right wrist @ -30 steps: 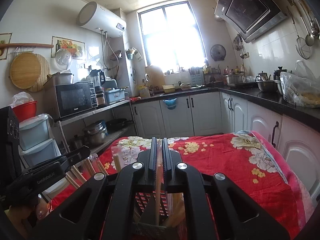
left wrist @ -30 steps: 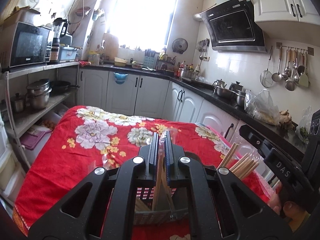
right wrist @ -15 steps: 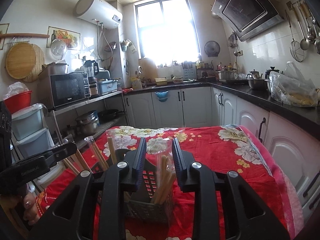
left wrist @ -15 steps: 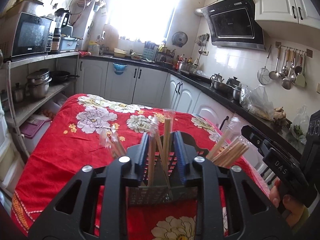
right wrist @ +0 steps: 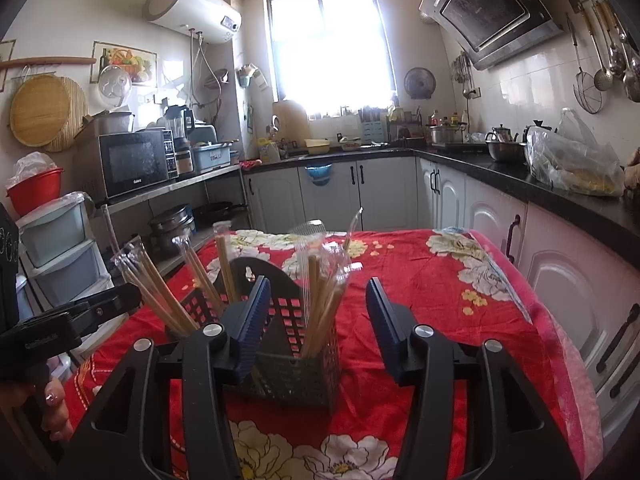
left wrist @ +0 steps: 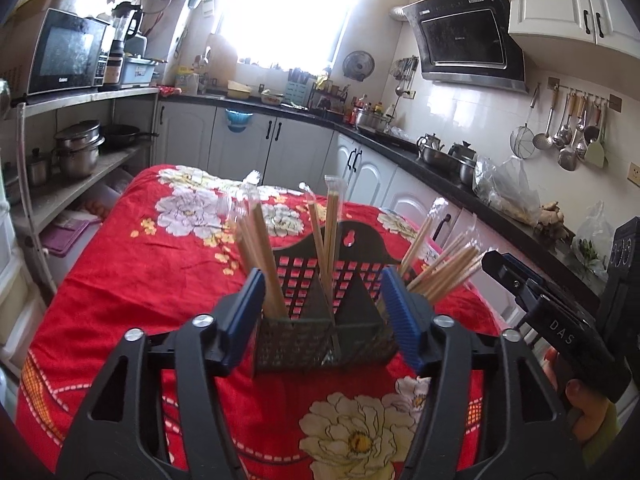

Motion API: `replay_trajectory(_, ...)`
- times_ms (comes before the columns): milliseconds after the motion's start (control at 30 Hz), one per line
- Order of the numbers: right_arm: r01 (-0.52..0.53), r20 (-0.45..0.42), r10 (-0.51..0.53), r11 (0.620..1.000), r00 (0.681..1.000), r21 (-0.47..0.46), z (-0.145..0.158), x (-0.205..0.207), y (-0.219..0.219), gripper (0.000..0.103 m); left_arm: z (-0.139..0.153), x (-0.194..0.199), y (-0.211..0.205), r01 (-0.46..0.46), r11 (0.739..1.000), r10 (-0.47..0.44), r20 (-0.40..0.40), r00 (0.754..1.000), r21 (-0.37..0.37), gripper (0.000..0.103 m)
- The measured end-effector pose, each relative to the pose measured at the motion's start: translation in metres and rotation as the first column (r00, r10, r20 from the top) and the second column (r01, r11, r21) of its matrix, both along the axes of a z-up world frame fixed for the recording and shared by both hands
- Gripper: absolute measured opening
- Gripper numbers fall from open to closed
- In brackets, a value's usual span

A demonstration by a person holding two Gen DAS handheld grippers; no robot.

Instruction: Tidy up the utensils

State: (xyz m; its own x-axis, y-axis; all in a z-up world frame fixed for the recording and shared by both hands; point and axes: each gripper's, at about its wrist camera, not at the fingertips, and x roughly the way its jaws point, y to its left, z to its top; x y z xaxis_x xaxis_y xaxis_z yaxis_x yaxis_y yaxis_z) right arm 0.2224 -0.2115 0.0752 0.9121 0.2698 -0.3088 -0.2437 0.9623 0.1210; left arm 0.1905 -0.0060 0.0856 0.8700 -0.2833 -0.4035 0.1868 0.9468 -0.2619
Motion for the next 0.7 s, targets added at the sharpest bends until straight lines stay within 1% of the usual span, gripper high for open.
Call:
replay_trajectory(67, 0.0, -0.008, 0.0, 1.0, 1.0, -0.002, -0.004, -0.003, -0.001, 0.053, -0.003, -0.003, 0.001, 0.003, 1.0, -0.003, -0.008, 1.0, 0.001, 0.061)
replay_trajectory(133, -0.005, -0.019, 0.005, 1.0, 1.0, -0.002, -0.008, -0.008, -0.002, 0.057, -0.007, -0.006, 0.001, 0.005, 1.0, -0.005, -0.018, 1.0, 0.0, 0.071)
replay_trajectory(267, -0.009, -0.042, 0.009, 1.0, 0.999, 0.001, -0.019, -0.017, -0.004, 0.062, -0.015, -0.012, 0.002, 0.011, 1.0, -0.011, -0.041, 0.999, 0.002, 0.081)
replay_trajectory(333, -0.01, -0.054, 0.01, 1.0, 0.999, 0.0, -0.024, -0.021, -0.004, 0.066, -0.02, -0.014, 0.003, 0.012, 1.0, -0.012, -0.052, 0.999, 0.005, 0.089)
replay_trajectory(367, -0.01, -0.059, 0.01, 1.0, 0.998, 0.001, -0.026, -0.023, -0.004, 0.068, -0.023, -0.016, 0.003, 0.012, 1.0, -0.012, -0.056, 0.998, 0.005, 0.091)
replay_trajectory(400, -0.009, -0.064, 0.009, 1.0, 0.998, 0.001, -0.029, -0.024, -0.004, 0.072, -0.024, -0.017, 0.002, 0.014, 1.0, -0.013, -0.06, 0.998, 0.005, 0.092)
replay_trajectory(567, -0.009, -0.086, 0.01, 1.0, 0.996, 0.007, -0.037, -0.032, -0.004, 0.08, -0.036, -0.022, 0.001, 0.013, 1.0, -0.013, -0.075, 0.997, 0.008, 0.092)
replay_trajectory(700, -0.014, -0.09, 0.012, 1.0, 0.996, -0.015, -0.044, -0.038, -0.001, 0.086, -0.046, -0.024, 0.0, 0.011, 1.0, -0.01, -0.087, 0.996, 0.009, 0.092)
